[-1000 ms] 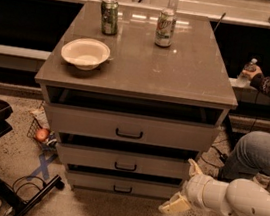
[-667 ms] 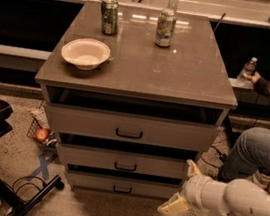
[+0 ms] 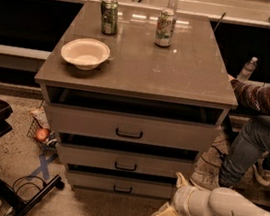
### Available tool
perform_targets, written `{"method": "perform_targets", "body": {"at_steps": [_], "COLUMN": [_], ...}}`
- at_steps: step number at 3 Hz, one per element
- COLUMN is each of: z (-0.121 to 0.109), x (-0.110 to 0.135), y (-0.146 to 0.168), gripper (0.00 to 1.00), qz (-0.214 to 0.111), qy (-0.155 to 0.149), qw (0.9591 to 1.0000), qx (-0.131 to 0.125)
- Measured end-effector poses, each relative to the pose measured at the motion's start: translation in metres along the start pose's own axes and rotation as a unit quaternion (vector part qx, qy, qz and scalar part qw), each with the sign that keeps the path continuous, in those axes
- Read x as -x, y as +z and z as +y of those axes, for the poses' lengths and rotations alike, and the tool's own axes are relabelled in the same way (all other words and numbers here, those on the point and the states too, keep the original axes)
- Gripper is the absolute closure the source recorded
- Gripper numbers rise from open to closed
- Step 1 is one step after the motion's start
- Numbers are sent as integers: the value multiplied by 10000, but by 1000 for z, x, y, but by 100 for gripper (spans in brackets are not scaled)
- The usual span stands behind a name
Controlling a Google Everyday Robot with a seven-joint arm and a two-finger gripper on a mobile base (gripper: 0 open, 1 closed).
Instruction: Open bottom drawer
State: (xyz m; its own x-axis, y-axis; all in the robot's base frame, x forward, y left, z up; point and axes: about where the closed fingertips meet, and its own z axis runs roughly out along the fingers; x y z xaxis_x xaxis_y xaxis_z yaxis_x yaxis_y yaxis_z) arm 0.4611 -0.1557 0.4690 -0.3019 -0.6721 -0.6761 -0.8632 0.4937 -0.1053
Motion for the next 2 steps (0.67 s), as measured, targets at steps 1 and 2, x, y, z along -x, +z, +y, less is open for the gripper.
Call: {"method": "perform_targets", "body": {"at_steps": [1, 2], "z": [15, 20], "x": [-35, -60], "y": [40, 71], "gripper": [0, 0], "qz": [-26, 17], "qy": [115, -22], "qw": [9999, 9999], "qx": [111, 100]}}
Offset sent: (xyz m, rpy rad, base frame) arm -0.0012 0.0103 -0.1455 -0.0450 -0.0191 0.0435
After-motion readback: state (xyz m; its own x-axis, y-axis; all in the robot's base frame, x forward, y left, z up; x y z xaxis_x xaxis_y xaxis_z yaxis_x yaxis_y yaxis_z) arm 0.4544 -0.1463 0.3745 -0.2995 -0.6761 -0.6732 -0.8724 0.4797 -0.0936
